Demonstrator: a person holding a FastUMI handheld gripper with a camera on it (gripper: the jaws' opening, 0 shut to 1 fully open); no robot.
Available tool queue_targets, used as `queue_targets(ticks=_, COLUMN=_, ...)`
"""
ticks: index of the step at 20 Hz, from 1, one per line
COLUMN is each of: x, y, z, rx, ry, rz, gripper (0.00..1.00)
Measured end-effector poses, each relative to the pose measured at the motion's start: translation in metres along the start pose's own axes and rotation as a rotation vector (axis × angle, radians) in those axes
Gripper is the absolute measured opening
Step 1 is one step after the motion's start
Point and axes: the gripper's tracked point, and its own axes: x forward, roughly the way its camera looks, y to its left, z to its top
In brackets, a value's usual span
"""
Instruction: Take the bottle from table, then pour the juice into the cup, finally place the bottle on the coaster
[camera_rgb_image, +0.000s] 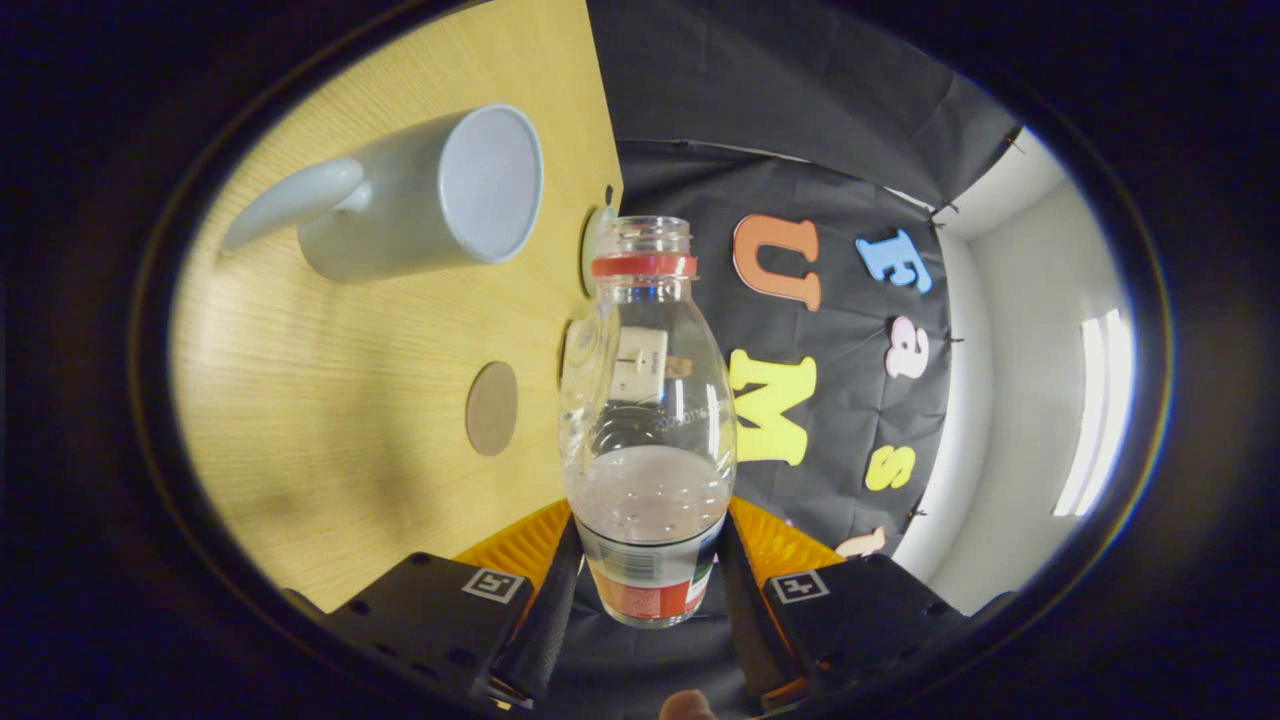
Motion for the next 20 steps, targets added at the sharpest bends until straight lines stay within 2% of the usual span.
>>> queue_targets(ticks=20, x=0.004, y=-0.021, z=-0.006, rx=-0.12, ry=-0.001, rz=-0.026, gripper=0.75)
